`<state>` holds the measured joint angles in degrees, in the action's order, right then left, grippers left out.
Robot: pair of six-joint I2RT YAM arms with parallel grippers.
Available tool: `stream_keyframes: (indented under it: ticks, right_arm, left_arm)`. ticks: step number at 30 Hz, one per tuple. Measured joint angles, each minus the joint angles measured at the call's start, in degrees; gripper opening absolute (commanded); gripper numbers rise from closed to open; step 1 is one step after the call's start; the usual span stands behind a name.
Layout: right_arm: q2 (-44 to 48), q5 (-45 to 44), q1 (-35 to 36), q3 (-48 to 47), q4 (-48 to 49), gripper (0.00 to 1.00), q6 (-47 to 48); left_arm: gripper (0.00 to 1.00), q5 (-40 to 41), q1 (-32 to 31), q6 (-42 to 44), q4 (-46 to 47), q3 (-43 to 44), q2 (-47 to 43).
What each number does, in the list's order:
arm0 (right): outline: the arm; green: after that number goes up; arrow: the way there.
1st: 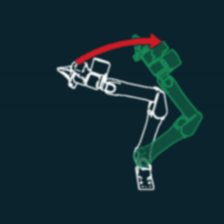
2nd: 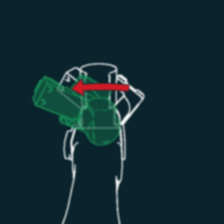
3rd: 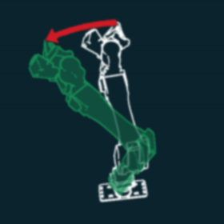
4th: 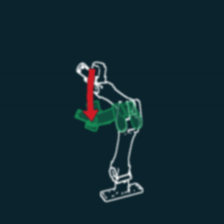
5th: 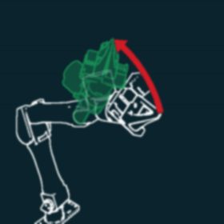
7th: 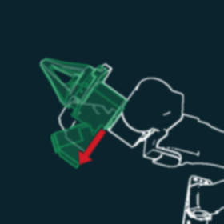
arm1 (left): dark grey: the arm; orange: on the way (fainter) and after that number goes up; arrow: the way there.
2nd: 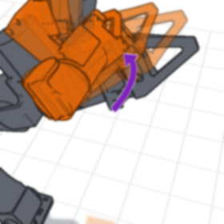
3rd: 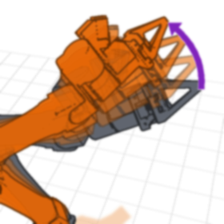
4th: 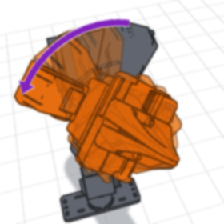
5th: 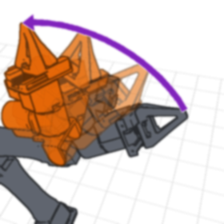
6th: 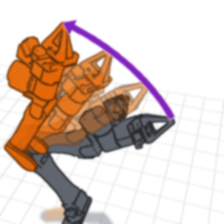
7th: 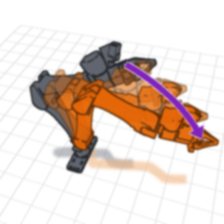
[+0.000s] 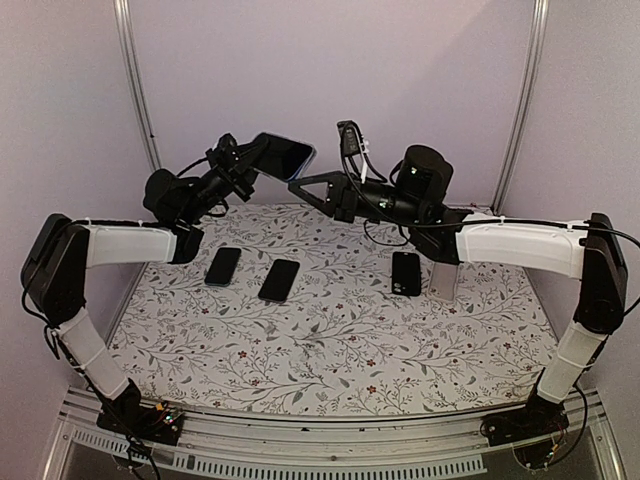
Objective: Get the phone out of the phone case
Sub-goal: Remove the bottom left corner of the phone case from the phone.
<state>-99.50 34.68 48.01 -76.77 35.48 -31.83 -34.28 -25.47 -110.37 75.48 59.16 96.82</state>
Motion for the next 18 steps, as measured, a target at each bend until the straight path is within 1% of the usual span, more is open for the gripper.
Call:
stream_keyframes:
  ticks: [13,18]
  right_arm:
    - [-0.22,0.26,-0.57,-0.5,0.42,0.04,-10.69]
    - [-0.22,-0.63,-0.83,-0.44,-0.52,0.04,-13.27]
  left_arm:
    - [0.0,0.33,0.0,2.1,0.76,1.81,0.87]
    - [0.0,0.94,0.0,2.12,0.83,1.81,1.6]
